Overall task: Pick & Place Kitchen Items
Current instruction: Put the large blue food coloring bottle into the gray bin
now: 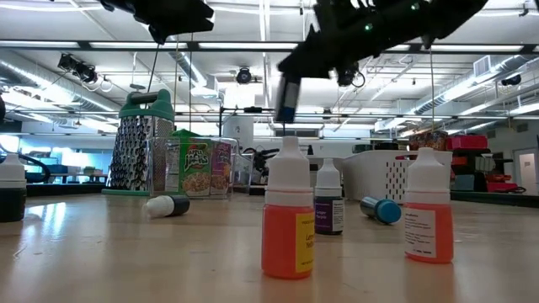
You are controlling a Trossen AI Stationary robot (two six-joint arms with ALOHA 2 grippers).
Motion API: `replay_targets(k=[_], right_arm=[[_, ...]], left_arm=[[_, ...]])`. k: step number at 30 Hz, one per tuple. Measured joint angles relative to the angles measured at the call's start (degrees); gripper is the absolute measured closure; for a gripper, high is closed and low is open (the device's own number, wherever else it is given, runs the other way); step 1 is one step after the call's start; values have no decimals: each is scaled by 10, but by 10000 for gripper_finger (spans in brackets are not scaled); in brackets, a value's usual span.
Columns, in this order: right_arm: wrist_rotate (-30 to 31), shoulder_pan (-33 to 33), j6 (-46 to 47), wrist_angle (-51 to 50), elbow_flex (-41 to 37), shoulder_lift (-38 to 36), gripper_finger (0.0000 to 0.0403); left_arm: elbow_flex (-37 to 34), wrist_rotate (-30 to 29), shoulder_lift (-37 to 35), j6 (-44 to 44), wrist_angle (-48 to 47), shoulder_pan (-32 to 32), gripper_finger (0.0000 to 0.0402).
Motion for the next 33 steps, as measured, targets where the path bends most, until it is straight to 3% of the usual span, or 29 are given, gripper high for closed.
replay_targets(k=[3,6,14,21,33], right_arm=[[122,-42,-26,-24,0,-39,278],[152,-97,-39,-42,0,-57,277],[35,-259,17,-62,0,-26,277],[-50,-329,23,-36,0,37,276],[-48,-365,29,-29,0,103,263]], left_arm=[[0,0,0,0,3,0,223],[0,0,0,0,3,0,223],[0,0,0,7,4,0,223],[0,0,0,18,4,0,223],[0,0,0,15,4,0,223]])
